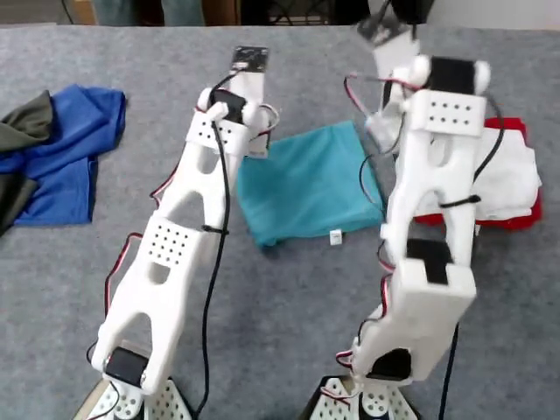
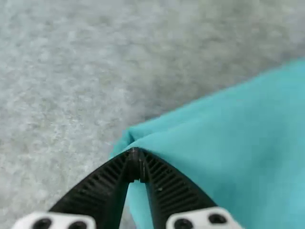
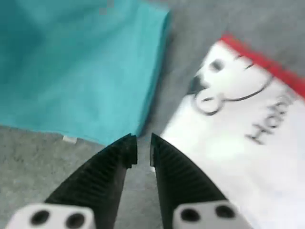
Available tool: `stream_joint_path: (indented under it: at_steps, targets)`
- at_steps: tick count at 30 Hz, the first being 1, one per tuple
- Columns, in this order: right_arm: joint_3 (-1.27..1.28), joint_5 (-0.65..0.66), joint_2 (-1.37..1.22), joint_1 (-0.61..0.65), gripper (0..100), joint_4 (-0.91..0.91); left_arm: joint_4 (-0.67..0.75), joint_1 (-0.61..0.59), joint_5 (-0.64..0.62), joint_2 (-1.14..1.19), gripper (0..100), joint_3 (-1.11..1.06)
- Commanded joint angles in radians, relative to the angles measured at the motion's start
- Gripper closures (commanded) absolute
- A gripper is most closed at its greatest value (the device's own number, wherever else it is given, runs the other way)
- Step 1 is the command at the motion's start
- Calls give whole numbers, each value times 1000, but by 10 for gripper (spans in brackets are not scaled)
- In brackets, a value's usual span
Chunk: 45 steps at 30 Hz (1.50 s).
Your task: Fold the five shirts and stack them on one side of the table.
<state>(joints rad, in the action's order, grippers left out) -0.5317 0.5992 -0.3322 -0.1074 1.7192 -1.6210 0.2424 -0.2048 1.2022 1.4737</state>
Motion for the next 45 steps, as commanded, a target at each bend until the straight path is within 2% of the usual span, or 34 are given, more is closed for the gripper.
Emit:
stream_joint_path:
  at_steps: [1,6,10,16,19,23,28,35,39,41,45]
  targets:
    - [323,-11,87,11,931,-140,49,-31,-51,9,971,5]
    - [607,-12,87,-5,931,-354,75,-62,-57,44,971,4]
    - [705,-12,87,-6,931,-497,83,-77,-57,49,971,5]
    - [713,-6,97,-20,931,-526,83,-77,-57,49,971,5]
    - [667,-6,133,-26,931,-453,83,-76,-57,46,971,5]
    - [565,-5,200,-38,931,-233,74,-71,-58,38,971,10]
    - [464,-20,271,-48,931,-44,-32,-77,-58,34,971,186]
    - [478,-345,275,-26,930,6,-51,-110,-61,37,970,188]
    - [484,-488,225,44,924,-2,-8,-179,-167,40,970,177]
    - [484,-583,179,75,884,-34,21,-209,-206,60,970,176]
    - [478,-703,65,133,724,-130,74,-231,-215,109,970,188]
